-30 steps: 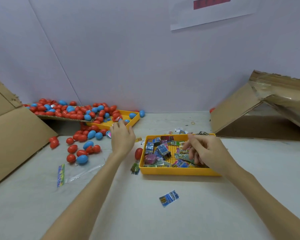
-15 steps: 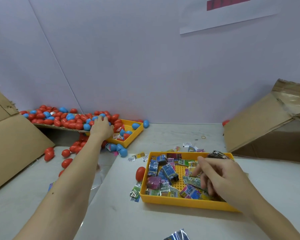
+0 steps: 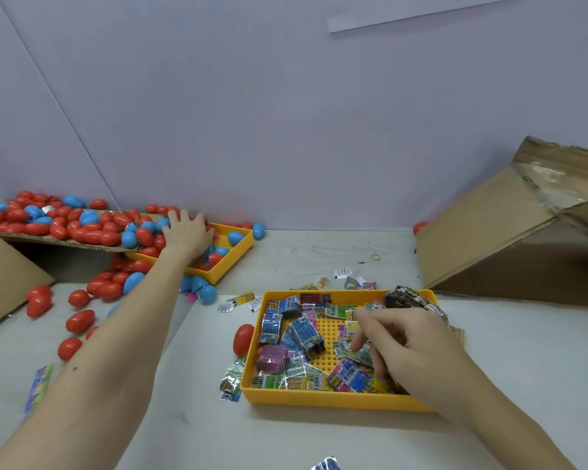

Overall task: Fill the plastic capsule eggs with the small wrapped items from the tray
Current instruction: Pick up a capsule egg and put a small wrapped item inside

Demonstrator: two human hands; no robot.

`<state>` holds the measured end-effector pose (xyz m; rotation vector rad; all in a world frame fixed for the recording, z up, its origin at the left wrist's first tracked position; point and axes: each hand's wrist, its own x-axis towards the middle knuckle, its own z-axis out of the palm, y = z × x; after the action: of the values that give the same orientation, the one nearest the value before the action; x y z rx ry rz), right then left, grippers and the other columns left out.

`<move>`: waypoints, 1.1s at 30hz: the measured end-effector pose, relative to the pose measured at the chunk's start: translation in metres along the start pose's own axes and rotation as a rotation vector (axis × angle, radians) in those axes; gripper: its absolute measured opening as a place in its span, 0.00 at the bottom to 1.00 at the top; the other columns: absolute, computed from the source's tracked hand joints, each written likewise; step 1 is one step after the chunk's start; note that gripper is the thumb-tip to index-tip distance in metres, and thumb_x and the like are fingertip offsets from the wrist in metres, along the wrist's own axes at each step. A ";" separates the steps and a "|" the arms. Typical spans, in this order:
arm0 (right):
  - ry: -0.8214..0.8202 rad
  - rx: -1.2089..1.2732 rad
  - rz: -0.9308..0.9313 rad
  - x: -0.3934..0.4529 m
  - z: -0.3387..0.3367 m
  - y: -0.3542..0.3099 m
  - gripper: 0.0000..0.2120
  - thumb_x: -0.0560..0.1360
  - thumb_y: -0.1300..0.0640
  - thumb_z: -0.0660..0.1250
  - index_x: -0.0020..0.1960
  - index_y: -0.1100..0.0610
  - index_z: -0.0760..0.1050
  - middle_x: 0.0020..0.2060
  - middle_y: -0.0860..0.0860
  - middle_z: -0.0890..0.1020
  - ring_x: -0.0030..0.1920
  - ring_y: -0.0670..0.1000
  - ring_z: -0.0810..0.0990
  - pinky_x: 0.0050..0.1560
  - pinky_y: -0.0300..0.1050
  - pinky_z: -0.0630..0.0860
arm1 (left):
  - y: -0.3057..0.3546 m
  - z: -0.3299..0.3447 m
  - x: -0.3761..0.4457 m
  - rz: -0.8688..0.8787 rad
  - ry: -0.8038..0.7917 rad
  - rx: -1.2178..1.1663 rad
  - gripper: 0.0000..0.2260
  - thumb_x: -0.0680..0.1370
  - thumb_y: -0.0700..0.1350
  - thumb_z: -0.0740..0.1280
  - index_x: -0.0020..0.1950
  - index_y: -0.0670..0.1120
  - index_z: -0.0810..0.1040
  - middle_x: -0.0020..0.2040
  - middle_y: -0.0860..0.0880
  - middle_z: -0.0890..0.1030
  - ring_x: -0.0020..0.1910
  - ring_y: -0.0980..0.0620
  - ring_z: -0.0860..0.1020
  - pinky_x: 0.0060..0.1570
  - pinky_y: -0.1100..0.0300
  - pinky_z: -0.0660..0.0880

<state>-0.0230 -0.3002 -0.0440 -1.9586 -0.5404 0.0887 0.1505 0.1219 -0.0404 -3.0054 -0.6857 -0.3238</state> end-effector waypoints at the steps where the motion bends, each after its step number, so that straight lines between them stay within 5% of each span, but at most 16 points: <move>1: -0.001 0.002 0.001 0.000 0.000 0.001 0.20 0.81 0.40 0.58 0.38 0.47 0.81 0.24 0.51 0.79 0.25 0.46 0.75 0.30 0.38 0.74 | 0.001 -0.002 -0.005 0.024 0.015 -0.017 0.20 0.85 0.52 0.60 0.72 0.43 0.71 0.70 0.34 0.70 0.72 0.33 0.62 0.69 0.37 0.64; 5: 0.014 -0.004 0.001 0.001 0.000 0.001 0.22 0.83 0.43 0.59 0.36 0.49 0.81 0.24 0.51 0.80 0.24 0.44 0.75 0.33 0.31 0.72 | 0.005 -0.014 -0.030 0.142 -0.040 -0.223 0.14 0.84 0.47 0.62 0.66 0.42 0.71 0.60 0.39 0.80 0.56 0.40 0.77 0.56 0.44 0.76; 10: 0.020 -0.010 -0.007 -0.002 -0.002 -0.002 0.22 0.84 0.44 0.59 0.37 0.52 0.81 0.25 0.51 0.80 0.25 0.43 0.76 0.34 0.32 0.72 | 0.005 -0.043 -0.060 0.165 -0.108 -0.189 0.13 0.84 0.51 0.63 0.65 0.47 0.75 0.60 0.43 0.81 0.52 0.46 0.78 0.49 0.51 0.77; 15: 0.031 0.016 -0.025 -0.004 -0.006 -0.004 0.22 0.85 0.46 0.59 0.38 0.53 0.82 0.25 0.51 0.81 0.25 0.43 0.76 0.33 0.34 0.74 | 0.026 -0.076 -0.117 0.168 0.114 -0.365 0.15 0.84 0.51 0.64 0.65 0.44 0.69 0.38 0.50 0.79 0.41 0.47 0.78 0.55 0.47 0.72; 17: 0.028 0.000 -0.032 -0.003 -0.007 -0.005 0.22 0.85 0.47 0.59 0.38 0.53 0.82 0.26 0.51 0.81 0.25 0.43 0.76 0.33 0.35 0.75 | 0.040 -0.087 -0.156 0.209 0.155 -0.609 0.15 0.81 0.50 0.69 0.59 0.43 0.68 0.41 0.49 0.81 0.42 0.45 0.80 0.51 0.47 0.76; 21: 0.027 -0.082 -0.047 -0.003 -0.005 -0.004 0.18 0.85 0.50 0.60 0.40 0.51 0.81 0.26 0.49 0.82 0.25 0.43 0.76 0.33 0.34 0.73 | 0.075 -0.089 -0.240 0.339 0.091 -0.953 0.12 0.78 0.50 0.73 0.57 0.49 0.75 0.52 0.56 0.82 0.52 0.62 0.79 0.51 0.69 0.73; 26: 0.098 -0.173 -0.122 -0.006 -0.004 -0.002 0.05 0.82 0.57 0.66 0.50 0.50 0.80 0.31 0.46 0.82 0.31 0.43 0.80 0.35 0.34 0.75 | 0.106 -0.076 -0.289 0.496 0.056 -0.946 0.15 0.79 0.47 0.72 0.65 0.52 0.79 0.58 0.53 0.79 0.55 0.57 0.78 0.55 0.66 0.76; 29: 0.124 -0.321 -0.207 -0.008 -0.002 -0.001 0.05 0.79 0.60 0.72 0.52 0.51 0.83 0.42 0.46 0.82 0.40 0.41 0.80 0.44 0.31 0.75 | 0.104 -0.072 -0.291 0.582 0.065 -0.922 0.16 0.81 0.41 0.69 0.67 0.53 0.78 0.60 0.52 0.77 0.58 0.54 0.77 0.58 0.64 0.77; 33: 0.058 -0.537 -0.107 -0.002 0.002 -0.003 0.11 0.77 0.50 0.74 0.57 0.52 0.84 0.47 0.47 0.76 0.43 0.45 0.74 0.50 0.38 0.71 | 0.095 -0.067 -0.287 0.601 0.154 -0.976 0.14 0.80 0.37 0.70 0.60 0.53 0.81 0.58 0.52 0.76 0.58 0.58 0.77 0.54 0.67 0.77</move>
<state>-0.0266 -0.2980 -0.0425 -2.4370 -0.6793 -0.2004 -0.0739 -0.0917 -0.0349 -3.7305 0.5949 -1.0807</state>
